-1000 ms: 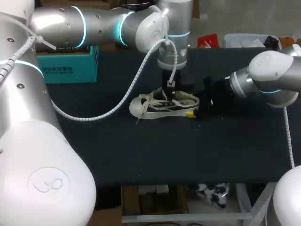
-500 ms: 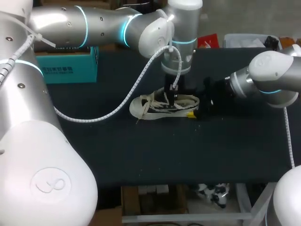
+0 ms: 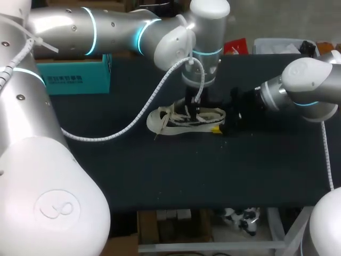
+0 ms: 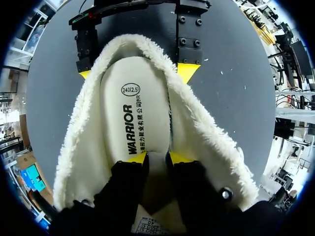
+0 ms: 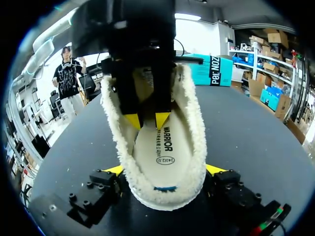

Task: Open the shoe tongue, take the insole out of the shoe, put the insole back into the shoe, and pack the shoe into the shoebox

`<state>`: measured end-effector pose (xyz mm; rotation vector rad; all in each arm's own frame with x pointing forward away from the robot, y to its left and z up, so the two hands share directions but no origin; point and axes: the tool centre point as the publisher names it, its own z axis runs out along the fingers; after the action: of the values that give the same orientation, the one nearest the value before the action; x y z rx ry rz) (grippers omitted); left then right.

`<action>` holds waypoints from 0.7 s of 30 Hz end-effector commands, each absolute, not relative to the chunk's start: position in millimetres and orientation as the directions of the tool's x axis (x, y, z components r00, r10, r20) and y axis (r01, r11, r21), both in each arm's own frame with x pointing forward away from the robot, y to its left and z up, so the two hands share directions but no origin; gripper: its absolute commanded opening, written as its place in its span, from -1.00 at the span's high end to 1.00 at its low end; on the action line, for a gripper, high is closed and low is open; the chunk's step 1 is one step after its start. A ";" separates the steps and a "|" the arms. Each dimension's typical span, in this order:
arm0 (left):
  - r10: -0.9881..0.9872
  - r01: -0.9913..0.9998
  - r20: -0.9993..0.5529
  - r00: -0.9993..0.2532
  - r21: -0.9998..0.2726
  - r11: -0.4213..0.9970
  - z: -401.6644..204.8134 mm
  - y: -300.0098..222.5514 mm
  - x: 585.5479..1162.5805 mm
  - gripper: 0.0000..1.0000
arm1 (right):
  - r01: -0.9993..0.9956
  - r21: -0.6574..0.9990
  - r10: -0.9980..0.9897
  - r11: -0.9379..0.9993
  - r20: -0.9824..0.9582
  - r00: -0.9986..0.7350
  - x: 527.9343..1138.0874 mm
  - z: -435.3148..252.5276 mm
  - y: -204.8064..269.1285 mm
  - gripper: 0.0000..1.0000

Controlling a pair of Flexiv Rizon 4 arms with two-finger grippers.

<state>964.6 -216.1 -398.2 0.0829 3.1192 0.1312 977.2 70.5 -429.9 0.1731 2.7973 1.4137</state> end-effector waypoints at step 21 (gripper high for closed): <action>0.058 0.054 -0.097 -0.994 0.040 0.998 -512.2 -195.5 1024.5 1.00 | 0.098 0.804 0.099 0.587 0.049 -0.994 978.8 -433.6 71.4 1.00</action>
<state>990.8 -209.3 -397.3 0.0819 3.0415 0.0786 981.6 72.5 -429.9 0.1787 2.7954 1.4130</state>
